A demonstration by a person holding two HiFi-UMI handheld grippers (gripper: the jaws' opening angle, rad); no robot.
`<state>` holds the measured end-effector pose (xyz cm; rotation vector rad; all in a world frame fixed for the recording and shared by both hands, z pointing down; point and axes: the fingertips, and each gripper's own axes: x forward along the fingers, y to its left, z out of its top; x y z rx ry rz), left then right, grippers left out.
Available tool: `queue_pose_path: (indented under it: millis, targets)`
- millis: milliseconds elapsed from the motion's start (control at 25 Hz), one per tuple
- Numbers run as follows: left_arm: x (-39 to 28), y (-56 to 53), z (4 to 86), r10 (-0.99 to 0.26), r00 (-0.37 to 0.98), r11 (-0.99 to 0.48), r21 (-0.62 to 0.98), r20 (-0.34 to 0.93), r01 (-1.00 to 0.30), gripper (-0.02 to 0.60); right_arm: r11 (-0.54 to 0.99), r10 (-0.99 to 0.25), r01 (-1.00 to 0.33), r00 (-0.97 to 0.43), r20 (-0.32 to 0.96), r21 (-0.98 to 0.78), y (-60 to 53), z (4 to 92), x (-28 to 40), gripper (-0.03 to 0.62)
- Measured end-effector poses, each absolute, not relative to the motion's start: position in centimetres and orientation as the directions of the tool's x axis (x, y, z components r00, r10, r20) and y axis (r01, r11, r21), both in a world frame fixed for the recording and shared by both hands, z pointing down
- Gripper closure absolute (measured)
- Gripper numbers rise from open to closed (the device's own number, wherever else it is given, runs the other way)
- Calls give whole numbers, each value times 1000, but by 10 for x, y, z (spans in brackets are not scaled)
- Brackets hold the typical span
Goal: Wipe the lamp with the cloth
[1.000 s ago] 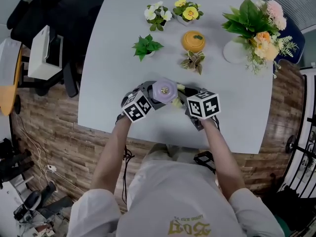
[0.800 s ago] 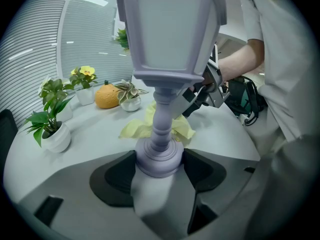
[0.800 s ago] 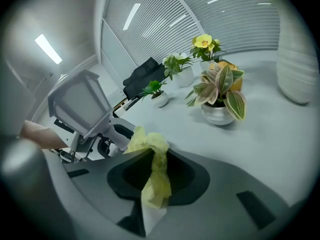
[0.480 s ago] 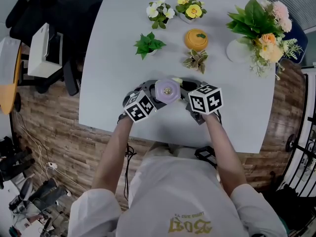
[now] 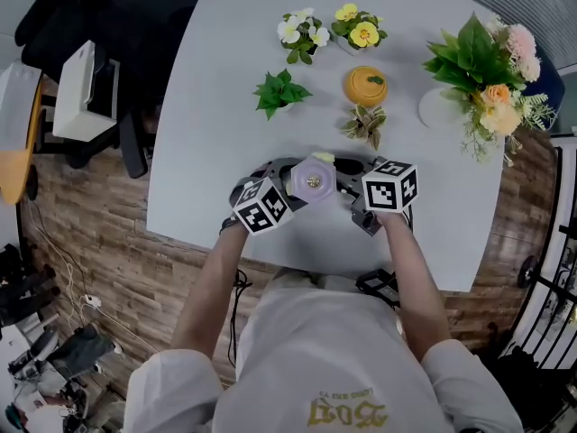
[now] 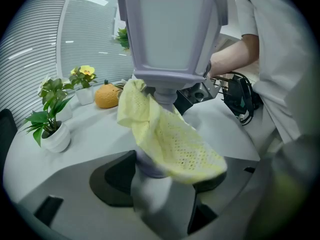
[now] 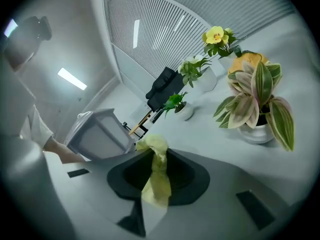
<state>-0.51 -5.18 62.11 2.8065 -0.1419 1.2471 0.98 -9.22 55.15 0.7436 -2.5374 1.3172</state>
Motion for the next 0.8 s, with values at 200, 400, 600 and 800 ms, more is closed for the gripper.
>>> queue_pose_path:
  millis: [200, 400, 600, 800]
  targets:
    - [-6, -53, 620, -58, 668, -993, 23, 742, -112, 276, 500, -321, -518, -855, 407, -694, -96, 557, 3, 509]
    - [-5, -53, 620, -61, 669, -993, 21, 741, -113, 276, 521, -330, -598, -799, 503, -609, -105, 570, -2, 510]
    - [-6, -53, 621, -60, 668, -993, 21, 741, -112, 276, 553, -327, -650, -745, 581, -521, -107, 579, -3, 510]
    - [-6, -53, 621, -60, 668, -994, 20, 742, -112, 276, 549, -328, -665, -728, 601, -506, -109, 583, -3, 510]
